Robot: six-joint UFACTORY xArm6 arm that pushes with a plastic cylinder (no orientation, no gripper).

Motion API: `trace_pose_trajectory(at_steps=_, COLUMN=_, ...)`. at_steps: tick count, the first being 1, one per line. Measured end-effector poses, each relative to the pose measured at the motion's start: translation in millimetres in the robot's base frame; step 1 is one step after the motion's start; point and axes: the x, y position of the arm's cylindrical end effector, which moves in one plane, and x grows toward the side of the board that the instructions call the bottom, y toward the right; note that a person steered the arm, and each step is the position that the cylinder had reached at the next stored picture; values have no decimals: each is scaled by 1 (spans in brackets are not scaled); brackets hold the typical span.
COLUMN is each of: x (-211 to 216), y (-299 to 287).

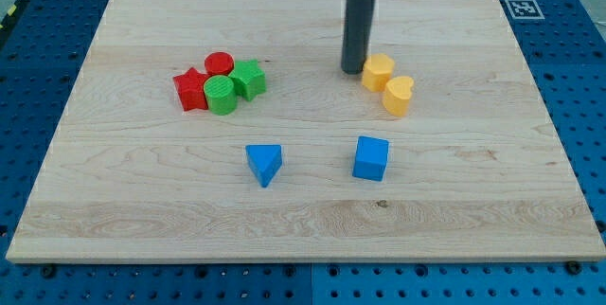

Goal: Slide the blue triangle closer to the yellow hexagon

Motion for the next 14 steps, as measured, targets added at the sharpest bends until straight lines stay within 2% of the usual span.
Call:
trace_pose_trajectory(at_steps=1, x=10, y=10)
trace_pose_trajectory(at_steps=3, x=64, y=-43)
trace_pose_trajectory(at_steps=6, x=104, y=-184)
trace_pose_trajectory(at_steps=7, x=149, y=-198)
trace_pose_trajectory(at_steps=11, x=152, y=-94)
trace_pose_trajectory(at_steps=14, x=115, y=-51)
